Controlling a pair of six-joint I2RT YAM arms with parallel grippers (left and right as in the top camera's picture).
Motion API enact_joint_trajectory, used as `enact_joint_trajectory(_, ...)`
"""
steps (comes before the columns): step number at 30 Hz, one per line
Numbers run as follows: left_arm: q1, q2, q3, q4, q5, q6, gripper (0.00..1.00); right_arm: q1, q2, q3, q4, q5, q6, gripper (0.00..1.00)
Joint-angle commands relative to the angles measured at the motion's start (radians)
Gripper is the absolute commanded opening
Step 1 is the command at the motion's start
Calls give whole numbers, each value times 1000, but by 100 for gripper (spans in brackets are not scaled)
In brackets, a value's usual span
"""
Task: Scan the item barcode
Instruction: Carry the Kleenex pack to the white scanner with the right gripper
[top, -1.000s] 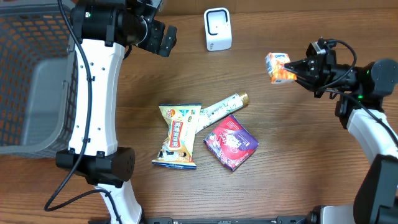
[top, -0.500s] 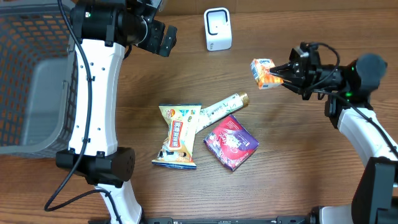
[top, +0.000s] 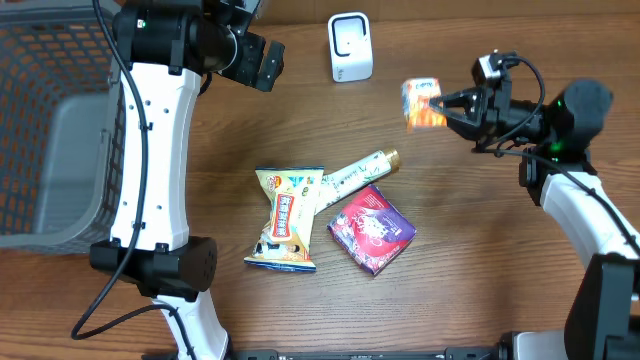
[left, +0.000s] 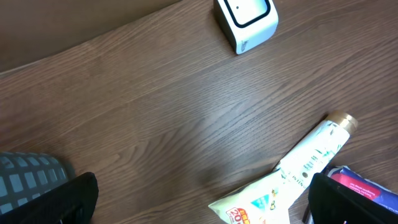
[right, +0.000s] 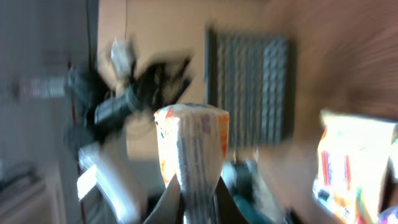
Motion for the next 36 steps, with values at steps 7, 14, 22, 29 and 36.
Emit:
enact_joint_trajectory(7, 4, -8, 6, -1, -3, -14, 100, -13, 32, 194, -597, 700, -796, 4)
enact_joint_trajectory(14, 4, -8, 6, -1, -3, -14, 100, 30, 32, 411, -956, 1001, -1219, 4)
enact_joint_trajectory(22, 4, -8, 6, -1, -3, -14, 100, 213, 89, 426, -836, 1327, -1458, 4)
enact_joint_trajectory(29, 4, -8, 6, -1, -3, -14, 100, 311, 233, 430, -659, 1329, -1494, 4)
enact_joint_trajectory(36, 4, -8, 6, -1, -3, -14, 100, 419, 351, 551, -639, 1426, -1619, 4)
